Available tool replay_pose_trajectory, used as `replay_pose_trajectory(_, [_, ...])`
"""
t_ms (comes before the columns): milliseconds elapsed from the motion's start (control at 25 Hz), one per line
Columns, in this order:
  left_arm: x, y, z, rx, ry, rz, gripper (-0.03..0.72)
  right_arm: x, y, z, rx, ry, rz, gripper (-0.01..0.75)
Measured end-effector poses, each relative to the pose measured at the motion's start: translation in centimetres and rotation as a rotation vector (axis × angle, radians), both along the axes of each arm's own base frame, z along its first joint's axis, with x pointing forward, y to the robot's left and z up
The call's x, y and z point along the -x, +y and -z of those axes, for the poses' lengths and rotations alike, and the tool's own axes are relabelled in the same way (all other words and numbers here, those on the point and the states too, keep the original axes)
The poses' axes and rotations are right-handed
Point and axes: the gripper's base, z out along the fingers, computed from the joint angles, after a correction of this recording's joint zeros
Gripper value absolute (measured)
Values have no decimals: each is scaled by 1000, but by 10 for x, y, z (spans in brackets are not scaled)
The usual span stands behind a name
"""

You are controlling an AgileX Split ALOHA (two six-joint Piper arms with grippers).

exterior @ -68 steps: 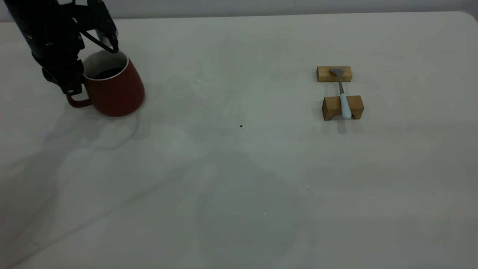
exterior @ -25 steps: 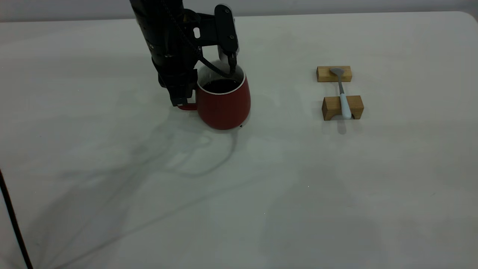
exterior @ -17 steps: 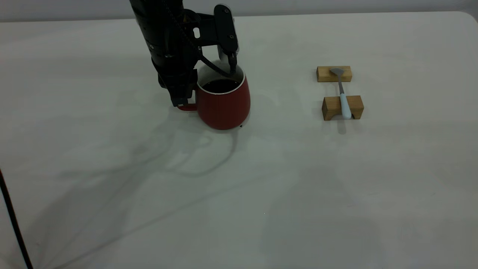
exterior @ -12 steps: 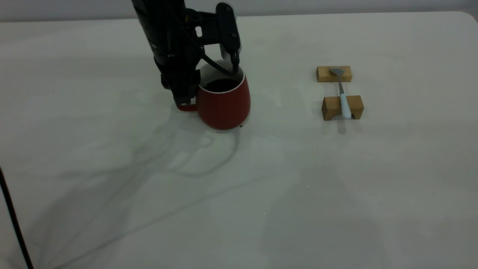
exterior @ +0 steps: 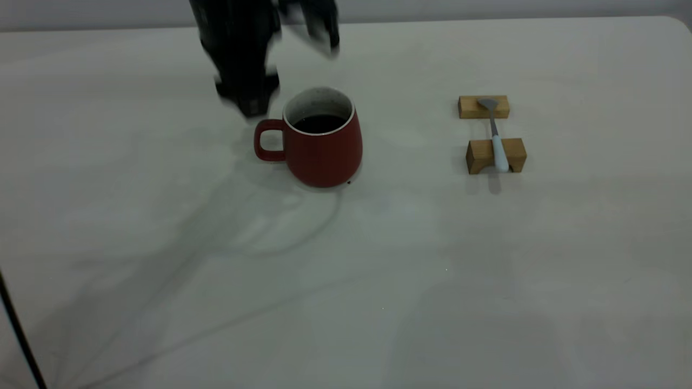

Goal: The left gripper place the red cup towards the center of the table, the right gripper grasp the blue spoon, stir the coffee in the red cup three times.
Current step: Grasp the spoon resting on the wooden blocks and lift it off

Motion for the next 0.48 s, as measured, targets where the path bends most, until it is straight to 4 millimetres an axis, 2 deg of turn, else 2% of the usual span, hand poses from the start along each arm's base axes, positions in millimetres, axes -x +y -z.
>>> replay_pose_trajectory(120, [9, 9, -61, 10, -38, -107, 626, 0, 0, 0, 0, 0, 0, 241])
replay_pose_trajectory(240, [29, 22, -115, 27, -62, -234, 558, 0, 0, 0, 0, 0, 0, 241])
replay_pose_trajectory(360, [52, 36, -155, 49, -68, -393, 491, 0, 0, 0, 0, 0, 0, 241])
replay_pose_trajectory(480, [74, 50, -184, 63, -67, -536, 432, 0, 0, 0, 0, 0, 0, 241])
